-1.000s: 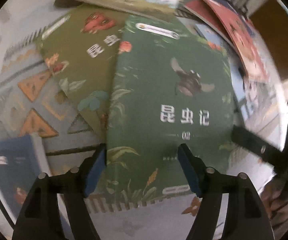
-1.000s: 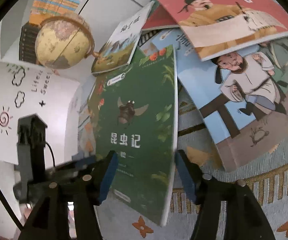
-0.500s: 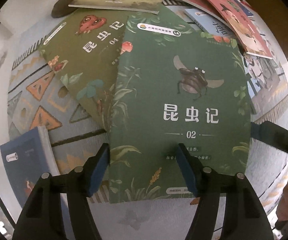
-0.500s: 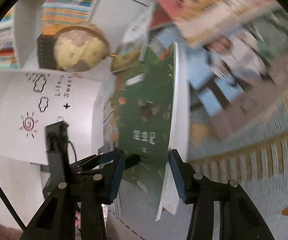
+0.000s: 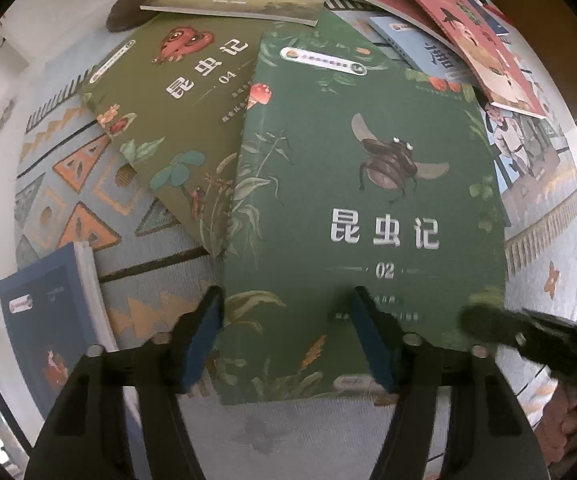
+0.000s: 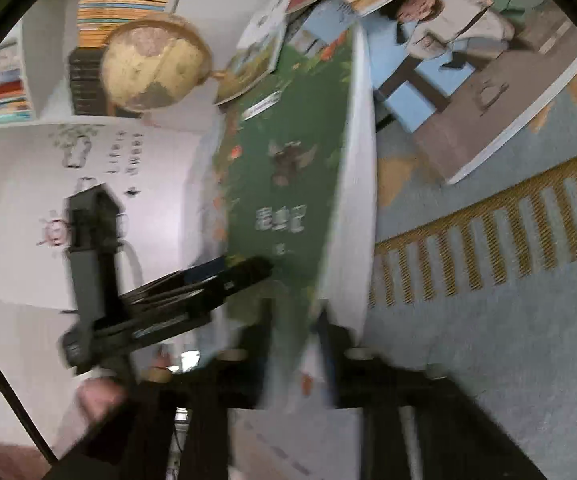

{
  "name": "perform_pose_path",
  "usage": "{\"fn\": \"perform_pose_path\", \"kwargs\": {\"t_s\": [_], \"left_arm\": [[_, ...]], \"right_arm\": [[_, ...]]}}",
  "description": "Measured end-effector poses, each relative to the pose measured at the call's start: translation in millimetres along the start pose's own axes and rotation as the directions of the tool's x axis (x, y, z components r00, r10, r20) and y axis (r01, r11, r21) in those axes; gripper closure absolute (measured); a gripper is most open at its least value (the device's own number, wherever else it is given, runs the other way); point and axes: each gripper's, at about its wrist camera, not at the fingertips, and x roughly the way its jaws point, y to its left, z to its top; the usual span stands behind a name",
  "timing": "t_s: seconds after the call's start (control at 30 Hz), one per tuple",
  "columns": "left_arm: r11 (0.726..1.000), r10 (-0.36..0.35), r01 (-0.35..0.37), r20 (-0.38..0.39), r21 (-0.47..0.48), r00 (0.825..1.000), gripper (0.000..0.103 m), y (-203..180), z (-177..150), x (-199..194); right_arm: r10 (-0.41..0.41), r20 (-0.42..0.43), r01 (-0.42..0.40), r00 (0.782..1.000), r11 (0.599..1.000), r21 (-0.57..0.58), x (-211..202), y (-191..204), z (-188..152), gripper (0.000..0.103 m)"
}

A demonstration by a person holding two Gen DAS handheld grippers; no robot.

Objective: Organize books
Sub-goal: 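Grasp the green book edge with the right gripper while the left gripper grips it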

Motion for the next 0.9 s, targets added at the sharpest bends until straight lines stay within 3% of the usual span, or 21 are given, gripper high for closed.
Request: {"fn": "perform_pose_path", "kwargs": {"t_s": [0.13, 0.37, 0.5, 0.63, 0.9], "left_arm": [[0.998, 0.005, -0.009, 0.077, 0.054, 0.997, 0.07, -7, -11, -27], [0.994, -0.104, 0.105, 0.074, -0.022, 0.992, 0.072, 3, -10, -33], [0.997, -0.08, 0.079, 0.102, 0.021, 0.992, 0.073, -1, -14, -48], [0.995, -0.1, 0.1, 0.111, 0.001, 0.989, 0.073, 3, -20, -61], [0.994, -0.101, 0.108, 0.148, -0.037, 0.984, 0.073, 14, -32, -79]], "right_arm": [[0.0, 0.008, 0.0, 1.0, 1.0, -0.001, -9, -3, 4, 0.097], [-0.037, 0.014, 0.038, 0.999, 0.998, -0.041, -14, 3, 5, 0.097], [-0.031, 0.016, 0.032, 0.999, 0.995, -0.091, -22, 20, 4, 0.097], [-0.02, 0.014, 0.022, 1.0, 0.985, -0.169, -36, 46, 1, 0.097], [0.009, 0.005, -0.007, 1.0, 0.976, -0.219, -46, 78, -5, 0.096]]}}
